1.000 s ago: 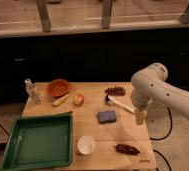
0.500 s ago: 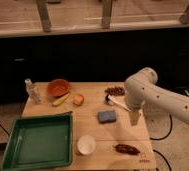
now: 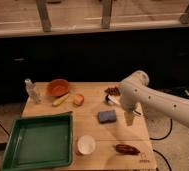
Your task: Place sponge in tray
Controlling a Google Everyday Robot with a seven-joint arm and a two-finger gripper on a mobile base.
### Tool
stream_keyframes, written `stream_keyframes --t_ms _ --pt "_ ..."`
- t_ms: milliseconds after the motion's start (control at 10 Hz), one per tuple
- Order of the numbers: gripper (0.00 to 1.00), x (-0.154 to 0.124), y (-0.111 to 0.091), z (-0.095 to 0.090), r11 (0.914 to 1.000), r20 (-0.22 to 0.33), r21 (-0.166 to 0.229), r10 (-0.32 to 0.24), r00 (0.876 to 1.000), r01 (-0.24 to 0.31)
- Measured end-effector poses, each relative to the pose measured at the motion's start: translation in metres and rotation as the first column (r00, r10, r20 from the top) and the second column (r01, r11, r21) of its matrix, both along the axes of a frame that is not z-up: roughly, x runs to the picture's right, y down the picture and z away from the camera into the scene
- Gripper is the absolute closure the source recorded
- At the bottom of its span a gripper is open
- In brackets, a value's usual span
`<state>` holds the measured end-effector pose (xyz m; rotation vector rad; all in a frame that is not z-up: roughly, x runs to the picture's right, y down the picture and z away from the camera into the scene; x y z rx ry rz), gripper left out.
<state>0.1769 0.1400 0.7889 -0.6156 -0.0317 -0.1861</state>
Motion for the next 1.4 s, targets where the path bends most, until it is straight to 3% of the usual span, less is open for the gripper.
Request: stream_keyframes --t_ms 600,1400 --pt "0.20 -0.020 0.015 0.037 0.9991 0.050 -0.019 -0.037 0.998 0.038" --pt "0.20 -0.040 0.021 0.060 0.9957 0.099 -0.031 -0.083 0.992 0.087"
